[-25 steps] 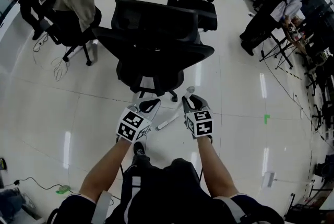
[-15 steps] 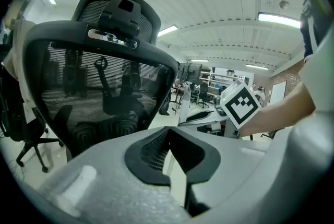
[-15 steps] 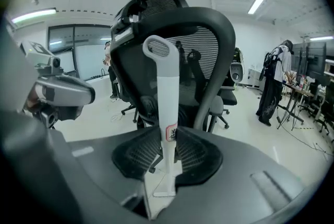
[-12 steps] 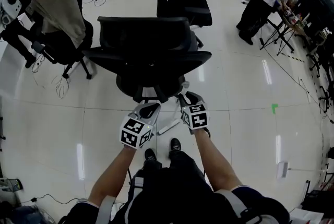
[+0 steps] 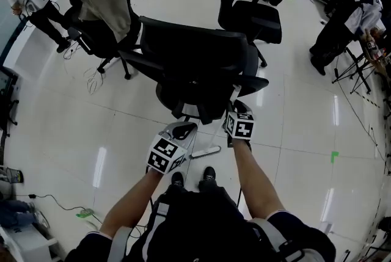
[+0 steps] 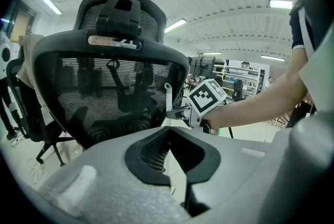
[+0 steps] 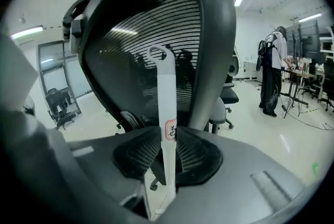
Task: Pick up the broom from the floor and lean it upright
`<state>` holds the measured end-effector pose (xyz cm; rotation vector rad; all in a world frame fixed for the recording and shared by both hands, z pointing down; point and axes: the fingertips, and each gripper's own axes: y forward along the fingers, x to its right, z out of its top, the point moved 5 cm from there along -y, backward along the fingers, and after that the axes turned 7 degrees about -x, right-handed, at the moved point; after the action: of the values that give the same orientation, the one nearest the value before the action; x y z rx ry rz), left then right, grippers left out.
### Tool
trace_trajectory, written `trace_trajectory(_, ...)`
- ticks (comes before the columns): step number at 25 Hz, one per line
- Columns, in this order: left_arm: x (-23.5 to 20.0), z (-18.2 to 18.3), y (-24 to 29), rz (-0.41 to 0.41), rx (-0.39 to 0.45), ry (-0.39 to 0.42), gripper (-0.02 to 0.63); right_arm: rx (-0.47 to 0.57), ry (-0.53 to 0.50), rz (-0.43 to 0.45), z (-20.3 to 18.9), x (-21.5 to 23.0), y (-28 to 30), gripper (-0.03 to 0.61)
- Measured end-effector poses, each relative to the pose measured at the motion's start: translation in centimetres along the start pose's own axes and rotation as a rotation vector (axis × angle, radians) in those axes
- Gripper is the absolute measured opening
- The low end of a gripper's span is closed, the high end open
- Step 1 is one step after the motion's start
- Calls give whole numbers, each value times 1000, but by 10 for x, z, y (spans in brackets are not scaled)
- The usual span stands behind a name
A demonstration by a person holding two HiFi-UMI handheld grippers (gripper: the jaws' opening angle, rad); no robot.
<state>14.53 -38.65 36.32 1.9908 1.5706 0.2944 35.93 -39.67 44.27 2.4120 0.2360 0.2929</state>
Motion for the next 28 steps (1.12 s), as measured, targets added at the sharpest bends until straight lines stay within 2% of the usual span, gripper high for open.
trace_trajectory(6, -16, 6, -8, 58, 4, -21, 0, 17, -12, 8, 5, -2, 19, 101)
trace_trajectory(8, -17, 8, -7, 64, 13, -26, 0, 2, -10, 33, 0, -4, 22, 153)
trace_trajectory(9, -17, 10, -6, 65, 18, -28, 0, -7, -10, 47, -2, -4, 22, 190)
trace_trajectory(16, -9, 15, -5, 18, 64, -72, 0, 12, -8, 62, -13, -8, -17, 192)
trace_trajectory(19, -5, 21, -4, -18, 93, -71, 0, 63, -4, 90, -10, -16, -46, 158)
trace_trajectory(24, 4, 36, 6, -77, 117, -28, 0, 176, -32, 72, 10, -16, -99, 5)
trace_trajectory(28, 15, 52, 12, -133, 127, -7, 0, 263, -67, 84, 31, -20, -136, 5)
